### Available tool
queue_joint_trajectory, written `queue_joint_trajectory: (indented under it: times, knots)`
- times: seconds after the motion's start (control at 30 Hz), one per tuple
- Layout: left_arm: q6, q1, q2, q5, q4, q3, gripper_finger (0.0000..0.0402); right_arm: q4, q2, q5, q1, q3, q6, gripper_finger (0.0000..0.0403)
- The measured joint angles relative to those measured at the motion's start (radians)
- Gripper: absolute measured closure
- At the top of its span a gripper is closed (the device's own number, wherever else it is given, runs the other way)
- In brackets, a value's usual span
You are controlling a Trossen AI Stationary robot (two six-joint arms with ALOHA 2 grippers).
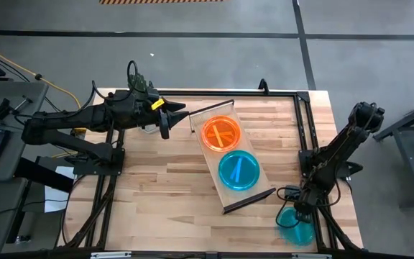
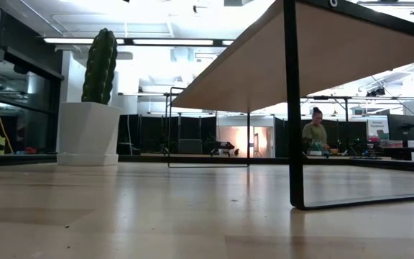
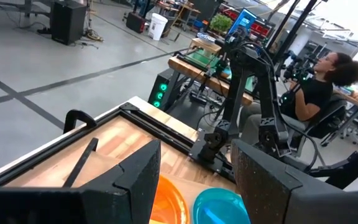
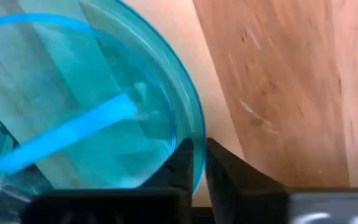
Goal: Place and stack plates onto a shelf
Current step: Stack the blue plate on top of the blue plate on the shelf
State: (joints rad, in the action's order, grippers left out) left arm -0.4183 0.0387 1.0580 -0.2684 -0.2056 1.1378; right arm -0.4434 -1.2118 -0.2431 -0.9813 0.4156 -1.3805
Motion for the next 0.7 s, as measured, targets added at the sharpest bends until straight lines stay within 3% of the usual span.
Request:
queue_joint_trajectory:
  times: [0.33,0.7]
  knots:
    - [0.004,0.000,0.000,0.000,-0.001,0.000,0.0216,0.034,0.022,-0.054,0.000,-0.001,0.001,0.0398]
    - [0.011,0.000,0.000,0.000,0.000,0.000,0.0216,0.023,0.208,0.002,0.000,-0.001,-0.036,0.0403]
